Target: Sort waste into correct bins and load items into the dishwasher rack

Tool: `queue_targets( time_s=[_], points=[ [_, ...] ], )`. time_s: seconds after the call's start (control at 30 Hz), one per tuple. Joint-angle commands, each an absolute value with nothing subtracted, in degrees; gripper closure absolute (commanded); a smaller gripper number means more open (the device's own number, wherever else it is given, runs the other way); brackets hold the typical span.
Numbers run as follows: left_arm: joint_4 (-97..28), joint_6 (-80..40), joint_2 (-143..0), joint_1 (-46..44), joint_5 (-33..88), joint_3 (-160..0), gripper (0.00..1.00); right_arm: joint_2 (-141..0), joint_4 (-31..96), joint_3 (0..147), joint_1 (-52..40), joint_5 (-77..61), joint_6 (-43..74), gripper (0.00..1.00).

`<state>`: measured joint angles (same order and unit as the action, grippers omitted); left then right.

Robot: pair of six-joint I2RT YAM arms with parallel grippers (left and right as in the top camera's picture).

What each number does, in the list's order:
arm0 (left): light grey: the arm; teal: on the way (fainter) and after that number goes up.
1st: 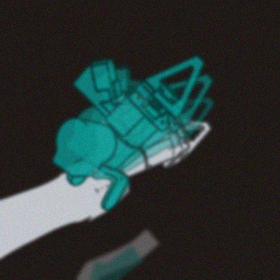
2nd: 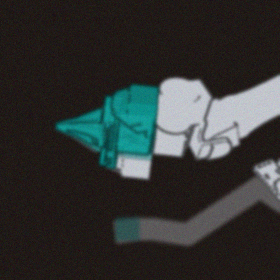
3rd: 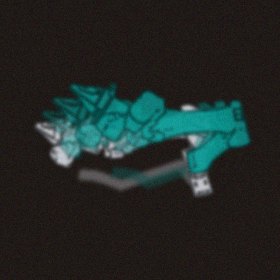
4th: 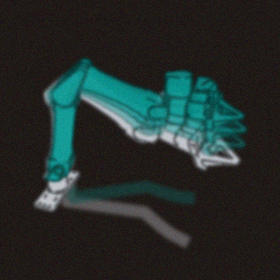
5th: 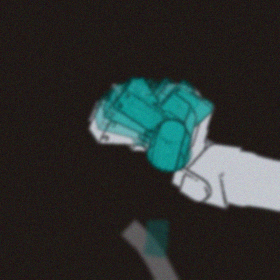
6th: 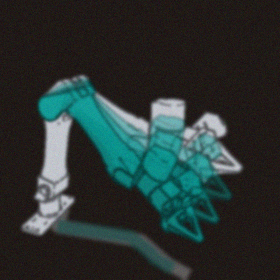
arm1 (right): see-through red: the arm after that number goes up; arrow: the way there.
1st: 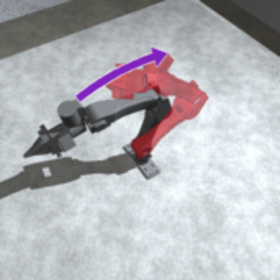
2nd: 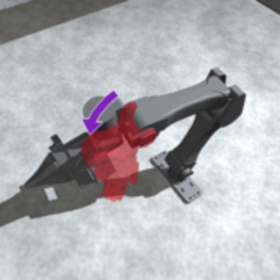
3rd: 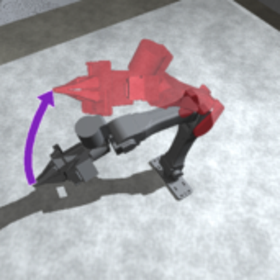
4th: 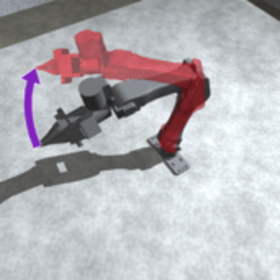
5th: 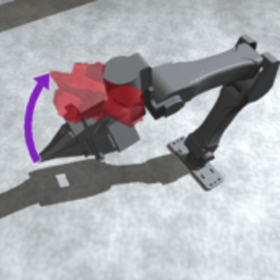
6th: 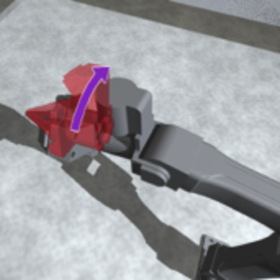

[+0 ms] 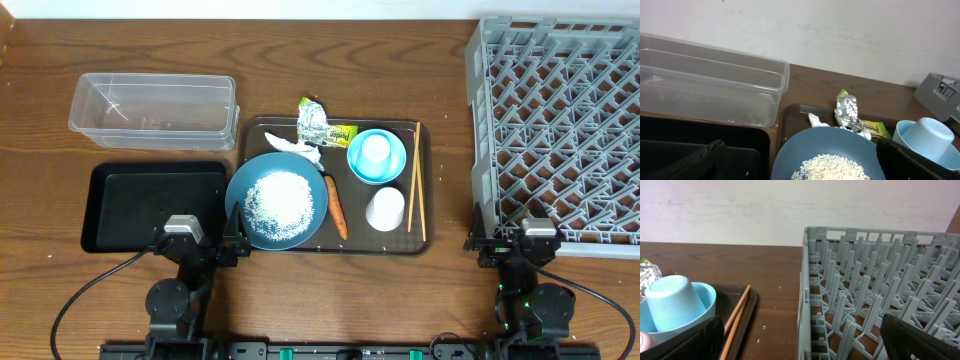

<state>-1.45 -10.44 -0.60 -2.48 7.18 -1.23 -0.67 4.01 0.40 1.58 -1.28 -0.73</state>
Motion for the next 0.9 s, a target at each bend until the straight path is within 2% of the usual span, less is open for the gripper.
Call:
queue_targets(
  time_s=[0.0,0.67,0.87],
  points=[
    [-3.4,-9.7,-0.6,-2.7,8.2,-0.2,0.02,-0.4,4.3,0.3,1.8,-0.7,-1.8,0.01],
    [-3.4,-9.6,-0.6,-2.7,8.2,-0.2,0.02,-0.4,3.7,0.3,1.8,-1.0,-1.1,0.01],
    [-3.4,-9.6,-0.6,-2.7,8.2,-0.2,0.02,-0.4,-2.3,0.3,1.8,-20.6,22.4,0.01]
  ],
)
